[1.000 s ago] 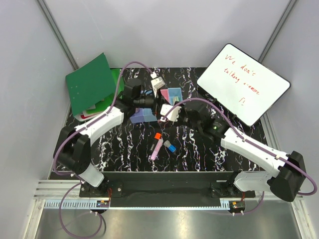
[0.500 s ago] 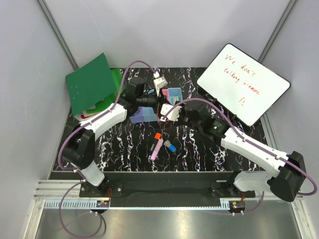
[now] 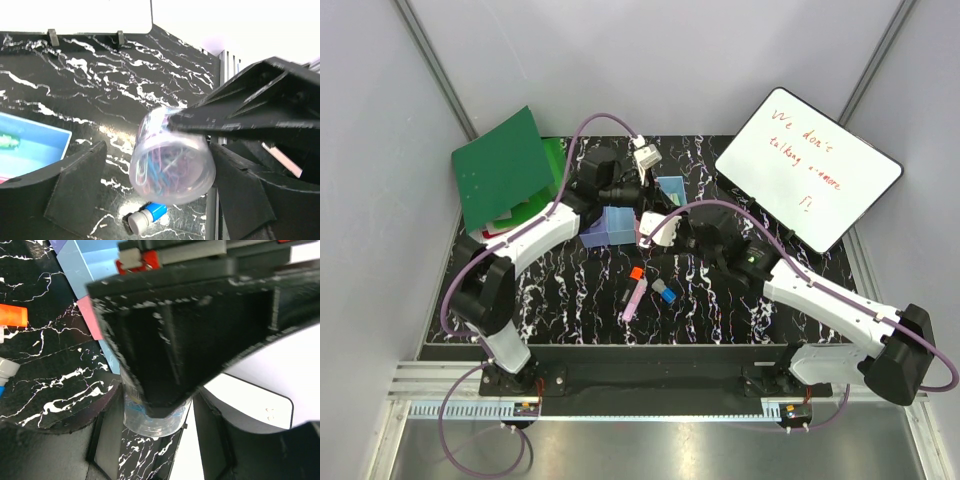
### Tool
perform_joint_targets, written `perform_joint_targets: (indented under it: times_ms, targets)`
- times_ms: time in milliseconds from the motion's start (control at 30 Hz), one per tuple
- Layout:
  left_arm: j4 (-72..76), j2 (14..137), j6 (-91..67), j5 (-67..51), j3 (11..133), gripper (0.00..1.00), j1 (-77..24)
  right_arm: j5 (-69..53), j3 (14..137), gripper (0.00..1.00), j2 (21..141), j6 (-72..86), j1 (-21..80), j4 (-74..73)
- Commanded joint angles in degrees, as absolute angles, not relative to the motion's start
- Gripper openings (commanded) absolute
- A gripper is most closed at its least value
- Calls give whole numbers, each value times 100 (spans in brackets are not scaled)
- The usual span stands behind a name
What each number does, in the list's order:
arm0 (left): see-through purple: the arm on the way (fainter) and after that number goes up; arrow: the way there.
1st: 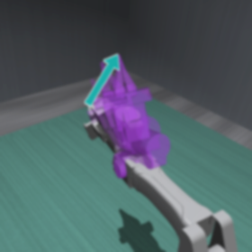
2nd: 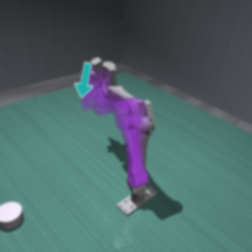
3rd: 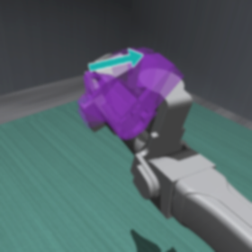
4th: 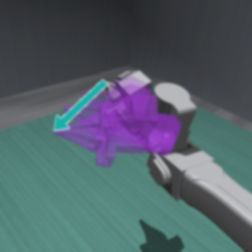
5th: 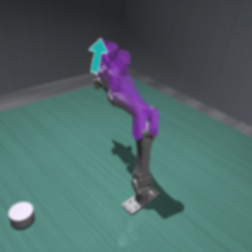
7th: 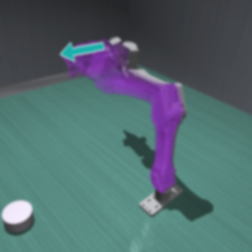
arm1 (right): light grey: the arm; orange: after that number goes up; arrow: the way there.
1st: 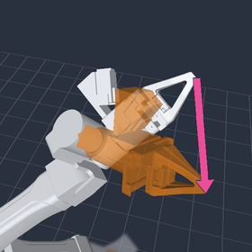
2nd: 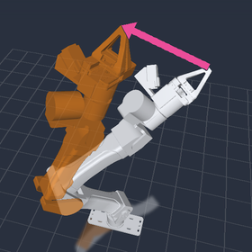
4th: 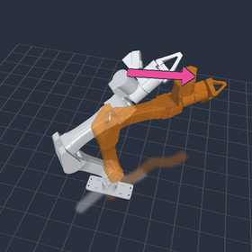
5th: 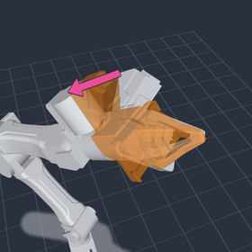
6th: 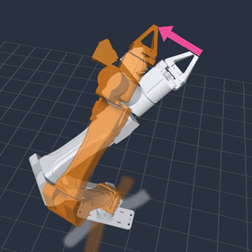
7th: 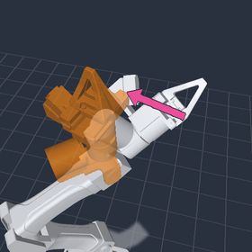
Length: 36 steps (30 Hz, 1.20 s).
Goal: Sort the stationery into containers
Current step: Place the stationery in the storage box.
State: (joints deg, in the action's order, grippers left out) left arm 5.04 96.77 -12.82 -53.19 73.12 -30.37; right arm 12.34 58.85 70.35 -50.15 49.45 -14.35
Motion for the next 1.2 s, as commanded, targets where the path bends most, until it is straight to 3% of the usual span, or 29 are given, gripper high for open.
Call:
perform_joint_targets:
  times_ms: [0, 100, 267, 1167]
  targets:
    - [861, 9773, -1389, -5458, 7576, 82, -3059, 1178, 6117, 18, 6812, -5027, 5010, -1063]
    - [826, 9782, -1380, -5493, 7585, 79, -3059, 1204, 6091, 18, 6803, -5045, 5010, -1055]
    - [510, 9677, -1090, -5440, 7506, 83, -3050, 1274, 6056, 18, 6803, -5054, 5010, -1037]
    - [114, 9492, -747, -5572, 7295, 83, -2663, 1327, 5880, 19, 6759, -5098, 5010, -923]
